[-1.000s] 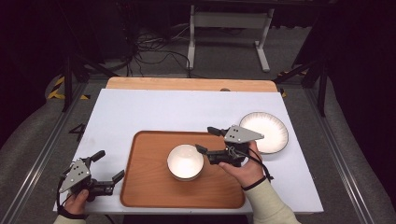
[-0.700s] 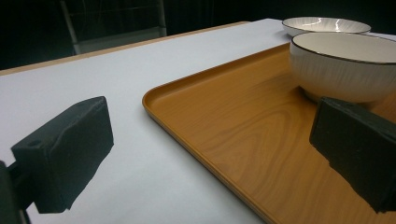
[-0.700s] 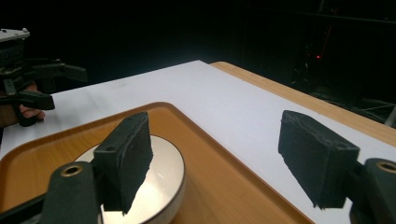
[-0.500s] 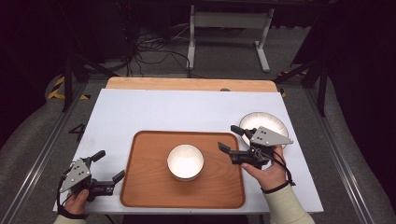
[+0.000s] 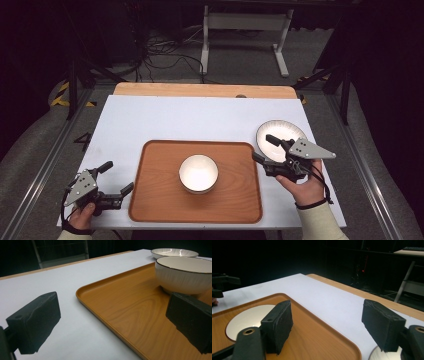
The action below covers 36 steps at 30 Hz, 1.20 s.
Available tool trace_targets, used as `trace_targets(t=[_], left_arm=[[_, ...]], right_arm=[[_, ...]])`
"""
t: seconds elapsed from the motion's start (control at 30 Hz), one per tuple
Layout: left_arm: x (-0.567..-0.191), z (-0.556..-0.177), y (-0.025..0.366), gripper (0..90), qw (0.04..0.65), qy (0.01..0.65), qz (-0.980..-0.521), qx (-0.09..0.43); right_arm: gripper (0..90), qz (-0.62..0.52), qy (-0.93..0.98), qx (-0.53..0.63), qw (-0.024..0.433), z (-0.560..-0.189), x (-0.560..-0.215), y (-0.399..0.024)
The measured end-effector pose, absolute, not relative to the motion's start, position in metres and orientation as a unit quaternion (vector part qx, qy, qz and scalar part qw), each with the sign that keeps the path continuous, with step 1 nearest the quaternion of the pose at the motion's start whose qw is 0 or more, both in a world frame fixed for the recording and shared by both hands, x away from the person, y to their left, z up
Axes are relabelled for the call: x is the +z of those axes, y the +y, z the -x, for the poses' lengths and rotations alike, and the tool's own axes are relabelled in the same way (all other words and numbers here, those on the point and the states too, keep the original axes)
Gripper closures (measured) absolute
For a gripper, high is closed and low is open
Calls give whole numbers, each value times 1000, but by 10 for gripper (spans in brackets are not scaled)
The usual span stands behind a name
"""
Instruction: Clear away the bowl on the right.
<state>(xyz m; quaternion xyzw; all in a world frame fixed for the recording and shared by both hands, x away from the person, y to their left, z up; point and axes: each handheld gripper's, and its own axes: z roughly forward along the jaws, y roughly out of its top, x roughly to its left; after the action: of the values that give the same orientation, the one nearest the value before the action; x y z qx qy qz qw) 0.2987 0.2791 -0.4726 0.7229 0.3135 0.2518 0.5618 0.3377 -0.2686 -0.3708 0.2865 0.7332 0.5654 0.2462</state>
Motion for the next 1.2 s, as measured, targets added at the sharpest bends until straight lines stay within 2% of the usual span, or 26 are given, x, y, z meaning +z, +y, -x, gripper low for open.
trace_targets(t=[0.7,1.2], left_arm=[[-472,-299,279,3,561,313,-724,251],[-472,-299,279,2,560,313,-726,250]], right_arm=[[211,-321,710,564,274,-337,-379,-315],[201,-335,709,554,281,-338,-402,-331]])
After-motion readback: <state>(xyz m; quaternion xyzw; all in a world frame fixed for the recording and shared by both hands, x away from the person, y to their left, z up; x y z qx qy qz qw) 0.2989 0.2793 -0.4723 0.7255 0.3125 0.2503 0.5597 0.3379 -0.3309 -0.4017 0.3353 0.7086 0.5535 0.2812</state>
